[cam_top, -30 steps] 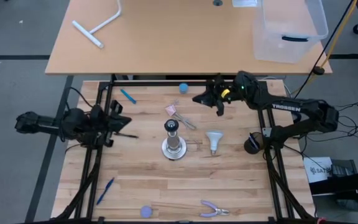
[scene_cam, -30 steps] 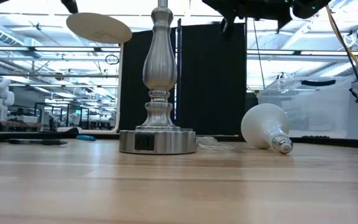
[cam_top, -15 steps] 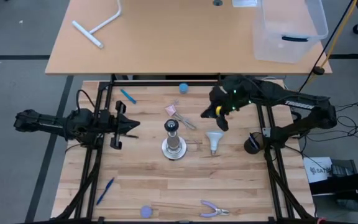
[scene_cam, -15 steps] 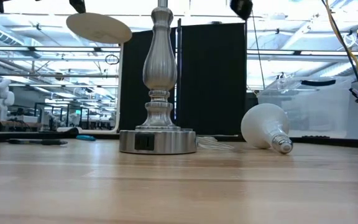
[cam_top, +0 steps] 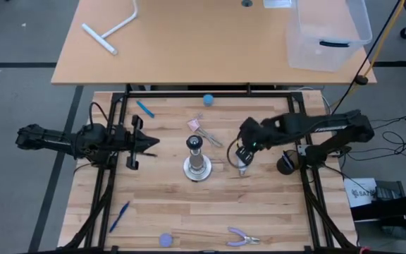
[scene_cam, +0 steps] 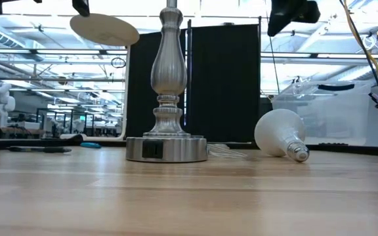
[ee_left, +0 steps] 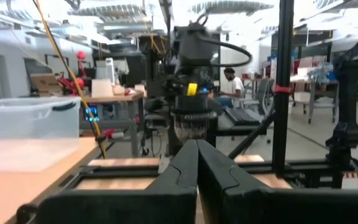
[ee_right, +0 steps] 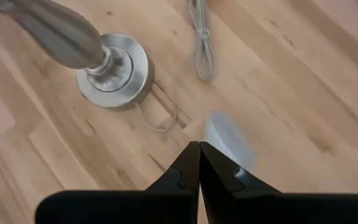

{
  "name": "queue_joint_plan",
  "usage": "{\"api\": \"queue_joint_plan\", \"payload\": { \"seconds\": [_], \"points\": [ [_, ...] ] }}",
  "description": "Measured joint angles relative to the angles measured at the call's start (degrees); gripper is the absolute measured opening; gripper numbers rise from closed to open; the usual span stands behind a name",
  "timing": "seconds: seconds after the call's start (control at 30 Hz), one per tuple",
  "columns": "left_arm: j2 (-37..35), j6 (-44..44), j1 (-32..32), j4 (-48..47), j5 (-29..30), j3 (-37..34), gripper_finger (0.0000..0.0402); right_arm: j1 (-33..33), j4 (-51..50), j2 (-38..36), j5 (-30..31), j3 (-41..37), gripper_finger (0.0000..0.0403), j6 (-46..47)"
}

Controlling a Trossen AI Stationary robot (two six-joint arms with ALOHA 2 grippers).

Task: Screw lightbulb
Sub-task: Insert the lightbulb into the lamp

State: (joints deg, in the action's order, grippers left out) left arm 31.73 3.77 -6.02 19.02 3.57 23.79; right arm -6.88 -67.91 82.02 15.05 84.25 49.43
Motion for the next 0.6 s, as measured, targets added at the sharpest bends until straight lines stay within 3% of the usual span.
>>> {"api": "queue_joint_plan", "payload": {
  "seconds": [0.23, 0.6],
  "points": [
    [0.0, 2.8, 0.0, -3.9, 0.1, 0.0, 0.0000, -5.1, -0.5, 8.0, 4.6, 0.0, 0.0000, 15.2],
    [0.1, 2.9, 0.0, -7.0, 0.1, 0.0, 0.0000, -10.8, -0.8, 17.5, 6.9, 0.0, 0.0000, 34.2]
  ]
}}
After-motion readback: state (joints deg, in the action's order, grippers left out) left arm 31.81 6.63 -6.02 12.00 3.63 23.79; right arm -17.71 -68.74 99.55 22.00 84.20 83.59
